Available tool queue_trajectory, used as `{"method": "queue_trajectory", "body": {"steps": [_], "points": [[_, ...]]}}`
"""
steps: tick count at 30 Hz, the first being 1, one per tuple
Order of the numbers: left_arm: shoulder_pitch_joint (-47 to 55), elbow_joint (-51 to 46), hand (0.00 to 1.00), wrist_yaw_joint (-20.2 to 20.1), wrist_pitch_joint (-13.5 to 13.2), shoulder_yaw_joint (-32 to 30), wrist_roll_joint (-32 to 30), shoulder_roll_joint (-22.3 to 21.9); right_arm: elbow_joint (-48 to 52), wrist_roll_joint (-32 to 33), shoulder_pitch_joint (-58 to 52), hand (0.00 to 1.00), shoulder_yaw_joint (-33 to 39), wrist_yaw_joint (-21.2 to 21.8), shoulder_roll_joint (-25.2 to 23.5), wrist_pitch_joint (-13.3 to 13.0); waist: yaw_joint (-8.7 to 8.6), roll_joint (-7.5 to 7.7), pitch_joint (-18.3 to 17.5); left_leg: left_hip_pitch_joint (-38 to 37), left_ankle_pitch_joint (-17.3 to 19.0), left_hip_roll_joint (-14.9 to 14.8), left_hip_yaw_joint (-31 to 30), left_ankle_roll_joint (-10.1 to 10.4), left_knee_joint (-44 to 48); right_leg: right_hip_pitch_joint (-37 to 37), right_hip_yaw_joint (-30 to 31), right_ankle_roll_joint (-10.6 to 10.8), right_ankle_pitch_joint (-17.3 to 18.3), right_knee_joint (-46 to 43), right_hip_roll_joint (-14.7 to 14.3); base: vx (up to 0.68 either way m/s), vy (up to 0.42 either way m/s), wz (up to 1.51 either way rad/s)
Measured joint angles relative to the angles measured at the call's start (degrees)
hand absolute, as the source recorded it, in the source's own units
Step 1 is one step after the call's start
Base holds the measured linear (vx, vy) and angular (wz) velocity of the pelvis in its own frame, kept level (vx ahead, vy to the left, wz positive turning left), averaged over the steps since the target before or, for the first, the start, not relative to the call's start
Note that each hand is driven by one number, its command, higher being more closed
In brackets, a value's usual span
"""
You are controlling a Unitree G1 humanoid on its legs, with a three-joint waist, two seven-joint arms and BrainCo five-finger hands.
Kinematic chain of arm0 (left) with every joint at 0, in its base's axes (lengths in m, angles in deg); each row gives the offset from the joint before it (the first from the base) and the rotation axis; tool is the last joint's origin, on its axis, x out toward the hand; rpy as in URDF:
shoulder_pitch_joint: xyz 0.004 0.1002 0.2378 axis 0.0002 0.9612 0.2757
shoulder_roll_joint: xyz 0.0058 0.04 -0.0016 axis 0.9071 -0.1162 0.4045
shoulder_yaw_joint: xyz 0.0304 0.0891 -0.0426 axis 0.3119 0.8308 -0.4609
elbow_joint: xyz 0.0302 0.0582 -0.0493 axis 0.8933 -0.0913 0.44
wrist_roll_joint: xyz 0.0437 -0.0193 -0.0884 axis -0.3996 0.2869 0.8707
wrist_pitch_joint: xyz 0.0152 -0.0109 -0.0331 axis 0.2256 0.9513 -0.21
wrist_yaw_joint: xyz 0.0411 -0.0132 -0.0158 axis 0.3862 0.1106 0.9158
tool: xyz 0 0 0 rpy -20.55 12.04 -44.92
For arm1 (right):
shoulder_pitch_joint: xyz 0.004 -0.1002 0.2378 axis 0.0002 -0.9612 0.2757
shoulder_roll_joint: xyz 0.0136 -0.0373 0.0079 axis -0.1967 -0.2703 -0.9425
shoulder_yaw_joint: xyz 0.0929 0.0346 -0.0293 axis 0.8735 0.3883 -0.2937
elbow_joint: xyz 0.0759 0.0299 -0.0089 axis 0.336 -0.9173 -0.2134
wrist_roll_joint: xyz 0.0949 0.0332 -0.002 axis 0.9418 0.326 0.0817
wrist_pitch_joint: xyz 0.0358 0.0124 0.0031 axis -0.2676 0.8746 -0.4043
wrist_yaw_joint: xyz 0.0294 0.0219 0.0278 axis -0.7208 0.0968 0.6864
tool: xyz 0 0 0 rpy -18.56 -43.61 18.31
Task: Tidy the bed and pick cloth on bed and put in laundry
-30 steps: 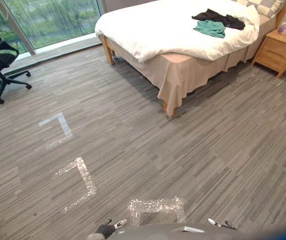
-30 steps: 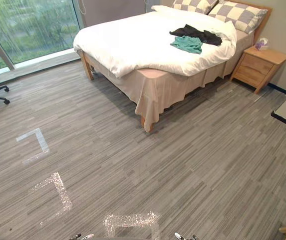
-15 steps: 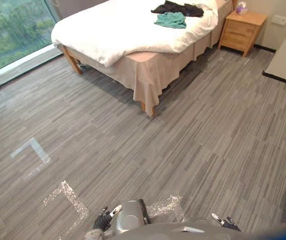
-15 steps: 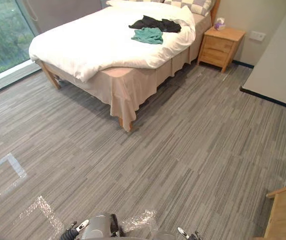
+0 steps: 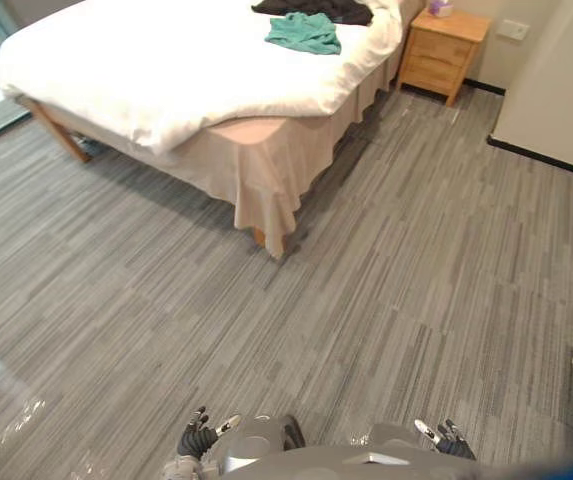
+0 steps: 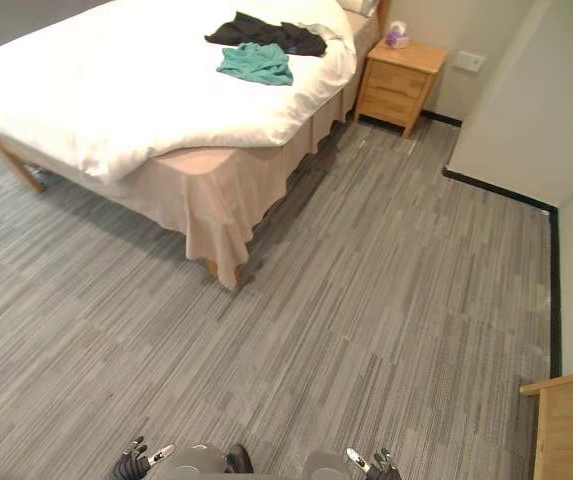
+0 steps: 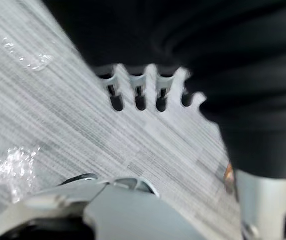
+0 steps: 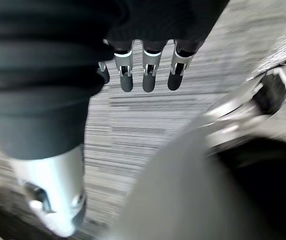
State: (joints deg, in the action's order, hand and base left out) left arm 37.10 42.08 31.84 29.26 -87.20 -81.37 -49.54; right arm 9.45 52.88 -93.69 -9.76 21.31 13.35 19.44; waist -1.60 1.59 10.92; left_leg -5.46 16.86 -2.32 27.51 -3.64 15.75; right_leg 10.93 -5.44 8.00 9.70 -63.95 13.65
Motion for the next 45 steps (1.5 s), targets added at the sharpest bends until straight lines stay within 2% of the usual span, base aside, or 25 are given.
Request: {"method": "queue_trajectory", "body": {"steps": [3, 4, 5, 6, 8, 9, 10, 13, 14, 15, 16, 19, 21, 23, 25, 28, 29, 32, 34, 36, 38, 41, 43, 44, 45], "points": [[-1.55, 0.05, 0.00, 0.76, 0.11, 0.23, 0.39, 0.12, 0.10, 0.11, 0.24, 0.00, 0.04, 1.92, -0.19, -2.38, -1.14, -0.64, 0.29, -7.01, -1.01, -2.40, 0.37, 1.81, -5.24, 5.53, -8.38, -2.01, 3.80, 9.03, -0.80, 0.37, -0.015, -0.08], [-2.62, 0.10, 0.00, 0.74, 0.15, 0.75, 0.42, 0.34, 0.09, 0.14, 0.25, 0.00, 0.05, 2.41, -0.25, -3.11, -1.27, -0.72, 0.49, -8.24, -1.54, -3.53, 0.06, 2.72, -6.92, 7.23, -11.64, -2.49, 3.64, 18.21, -1.36, 0.36, -0.147, 0.32], [-4.45, 0.06, 0.00, 0.75, 0.14, 1.04, 0.43, 0.46, -0.02, 0.13, 0.38, 0.00, 0.16, 2.73, -0.66, -4.03, -1.53, -0.10, 1.02, -9.37, -2.13, -3.88, -0.76, 3.73, -8.68, 8.18, -13.01, -3.23, 1.72, 29.93, -1.55, 0.44, -0.197, 0.38], [-4.88, 0.01, 0.00, 0.76, 0.11, 1.14, 0.42, 0.46, -0.07, 0.13, 0.50, 0.00, 0.28, 2.79, -0.92, -4.20, -1.77, 0.14, 1.35, -9.97, -2.18, -3.91, -1.43, 3.83, -8.93, 8.53, -12.90, -3.61, 0.55, 33.29, -1.55, 0.48, -0.278, 0.54], [-5.47, -0.20, 0.00, 1.32, -0.18, 1.07, 0.39, -0.35, -0.19, 0.19, 0.29, 0.00, 0.93, 2.92, -2.04, -5.07, -2.63, 1.04, 2.09, -11.96, -1.45, -4.14, -3.17, 6.19, -9.06, 8.10, -10.98, -4.90, -6.69, 45.70, -1.74, 0.42, -0.281, 0.47], [-5.45, -0.26, 0.00, 2.33, -0.87, 0.58, 0.29, -0.87, -0.39, 0.16, -0.54, 0.00, 1.27, 3.35, -2.42, -5.68, -2.63, 1.67, 2.44, -13.76, 0.02, -3.87, -4.16, 8.78, -8.93, 7.02, -9.64, -5.94, -12.59, 48.61, -1.79, 0.50, -0.305, 0.24], [-6.45, 0.60, 0.00, 3.34, -1.17, -0.70, 0.05, -2.72, -1.36, 0.73, 0.23, 0.00, 2.56, 3.94, -1.82, -6.32, -3.03, -0.64, 4.00, -16.79, 1.43, -6.12, -5.22, 10.98, -8.77, 6.90, -9.88, -9.27, -12.89, 42.47, -3.33, 0.49, -0.287, 0.13], [-6.08, 0.76, 0.00, 5.75, -2.63, -0.94, 0.97, -5.64, -1.34, 0.50, 0.08, 0.00, 3.91, 3.73, -1.48, -6.25, -3.48, -2.96, 4.30, -17.39, -0.73, -10.26, -7.02, 12.02, -3.45, 8.53, -10.07, -10.16, -1.22, 32.18, -5.40, 0.48, -0.362, -0.13], [-6.05, 0.73, 0.00, 6.14, -2.95, -1.20, 1.75, -6.09, -1.29, 0.15, 0.14, 0.00, 4.13, 3.27, -1.48, -5.98, -3.55, -3.24, 4.29, -16.53, -1.84, -11.45, -7.92, 11.75, -0.16, 7.98, -10.21, -10.45, 0.49, 31.46, -6.26, 0.46, -0.356, -0.19], [-5.78, 0.46, 0.00, 6.48, -3.54, -1.71, 2.60, -6.23, -1.26, -0.11, 0.25, 0.00, 4.34, 2.39, -1.35, -4.89, -3.73, -3.55, 4.36, -13.93, -4.48, -13.73, -10.70, 11.33, 7.50, 5.89, -10.79, -10.75, 2.40, 31.69, -7.60, 0.51, -0.397, -0.04], [-5.48, -0.47, 0.00, 6.68, -4.18, -2.93, 2.76, -6.36, -1.26, -0.91, 0.01, 0.00, 4.30, 1.36, -1.25, -3.44, -3.74, -3.51, 4.41, -8.83, -10.68, -16.34, -15.45, 10.65, 20.03, 1.98, -11.76, -11.37, 4.17, 33.35, -8.90, 0.40, -0.308, 0.09], [-4.07, -4.56, 0.00, 6.32, -5.42, -3.14, 2.72, -6.05, -1.41, -3.31, 0.29, 0.00, 3.22, -0.68, -0.60, -1.13, -3.37, -3.06, 4.55, 3.86, -8.77, -19.38, -18.40, 10.51, 42.76, -8.41, -14.95, -11.35, 5.68, 40.45, -10.50, 0.40, -0.259, 0.45], [-4.27, -5.49, 0.00, 4.79, -4.86, -3.06, 3.03, -6.20, -1.98, -5.14, 1.35, 0.00, 2.38, -2.24, 0.89, 0.89, -2.75, -3.31, 4.47, 8.51, -6.12, -16.92, -16.30, 10.15, 41.86, -14.79, -16.88, -10.84, 4.91, 46.07, -10.41, 0.36, -0.150, 0.46], [-4.52, -6.55, 0.00, 3.68, -4.24, -3.04, 3.59, -6.47, -2.41, -6.76, 2.69, 0.00, 2.32, -2.85, 1.61, 2.38, -1.64, -3.47, 4.40, 11.06, -3.87, -13.55, -11.36, 10.09, 32.77, -18.43, -18.12, -10.78, 4.29, 49.71, -9.64, 0.35, -0.077, 0.32], [-4.98, -6.90, 0.00, 2.34, -3.17, -3.02, 5.65, -6.61, -2.31, -6.98, 4.67, 0.00, 2.38, -2.86, 1.68, 2.88, -1.53, -3.37, 4.33, 11.56, -4.08, -9.03, -4.19, 9.35, 16.66, -21.63, -21.18, -9.76, 3.92, 53.10, -8.30, 0.33, -0.010, 0.59], [-5.77, -6.74, 0.00, 1.74, -2.38, -2.91, 7.87, -7.53, -2.33, -9.00, 5.80, 0.00, 2.94, -2.90, 2.09, 2.92, -1.32, -4.04, 3.83, 11.56, -12.08, -3.24, 6.57, 4.35, -4.21, -26.61, -26.82, -6.24, 4.32, 56.97, -7.75, 0.46, 0.063, 0.86], [-6.08, -6.24, 0.00, 1.99, -2.19, -3.07, 9.60, -7.58, -2.38, -9.01, 6.14, 0.00, 3.24, -3.39, 2.13, 3.48, -0.18, -3.59, 3.16, 10.74, -15.55, -0.71, 6.62, -2.24, -7.29, -28.12, -27.22, -4.44, 5.36, 57.05, -6.75, 0.43, 0.125, 0.49], [-6.45, -5.56, 0.00, 3.15, -1.95, -3.19, 10.84, -7.45, -2.19, -9.03, 7.54, 0.00, 3.00, -4.40, 2.09, 5.38, 0.88, -2.53, 0.55, 9.52, -13.75, 2.37, 6.14, -3.41, -8.73, -27.02, -26.02, -2.35, 4.80, 53.07, -3.50, 0.41, 0.152, 0.34], [-6.85, -5.48, 0.00, 4.85, -1.56, -3.56, 8.88, -6.88, -2.05, -9.05, 8.80, 0.00, 4.07, -5.38, 0.92, 8.58, 1.31, -0.99, 0.44, 6.82, -10.76, 3.43, 4.78, -3.55, -7.07, -22.49, -25.00, -1.11, 3.73, 34.10, 2.02, 0.52, 0.204, 0.37], [-6.77, -5.34, 0.00, 5.45, -1.21, -3.06, 8.04, -6.32, -1.32, -9.19, 8.68, 0.00, 5.01, -6.33, 0.96, 10.39, 1.08, -0.76, 0.49, 2.60, -7.71, 3.57, 1.25, -2.92, -7.07, -14.74, -20.70, -3.46, -1.78, 12.09, 6.63, 0.52, 0.095, 0.76], [-6.68, -5.18, 0.00, 5.89, -0.69, -2.97, 7.17, -5.66, -1.29, -10.58, 7.51, 0.00, 4.95, -6.37, 1.05, 11.43, 0.07, -0.77, 0.63, -1.71, -7.29, 3.25, -3.02, -2.78, -7.95, -9.80, -18.12, -2.91, 0.53, 2.23, 7.46, 0.41, -0.040, 1.08], [-7.17, -5.25, 0.00, 7.21, -0.42, -3.13, 7.54, -4.95, -1.13, -11.34, 6.77, 0.00, 4.86, -6.24, 0.83, 10.67, -0.66, -0.23, 0.57, -5.86, -7.63, 1.81, -7.92, -2.09, -9.45, -4.08, -15.50, -1.99, 3.53, 8.32, 6.13, 0.36, -0.157, 1.11], [-8.00, -5.32, 0.00, 7.95, 0.28, -3.82, 7.89, -4.59, -1.22, -11.22, 6.90, 0.00, 4.74, -6.25, 0.58, 9.63, -0.60, -0.45, 0.78, -6.81, -7.28, -0.19, -12.65, 0.50, -9.61, -2.64, -13.40, -1.82, 4.03, 23.41, 3.04, 0.27, -0.263, 1.04], [-7.99, -5.34, 0.00, 8.26, 0.42, -4.02, 7.90, -4.42, -1.23, -11.20, 6.87, 0.00, 4.70, -6.25, 0.35, 9.56, -0.60, -0.10, 0.75, -6.90, -7.21, -0.40, -13.71, 1.11, -9.65, -2.74, -12.19, -1.42, 3.62, 28.16, 2.11, 0.21, -0.309, 1.17], [-8.04, -5.60, 0.00, 8.60, 0.51, -4.77, 7.87, -3.98, -1.33, -11.10, 6.64, 0.00, 4.40, -6.25, -0.10, 9.60, -0.67, 1.30, 0.55, -7.14, -6.81, 0.10, -15.76, 3.17, -9.96, -3.57, -9.25, -1.79, -2.00, 37.16, 1.29, 0.18, -0.270, 0.96]]}}
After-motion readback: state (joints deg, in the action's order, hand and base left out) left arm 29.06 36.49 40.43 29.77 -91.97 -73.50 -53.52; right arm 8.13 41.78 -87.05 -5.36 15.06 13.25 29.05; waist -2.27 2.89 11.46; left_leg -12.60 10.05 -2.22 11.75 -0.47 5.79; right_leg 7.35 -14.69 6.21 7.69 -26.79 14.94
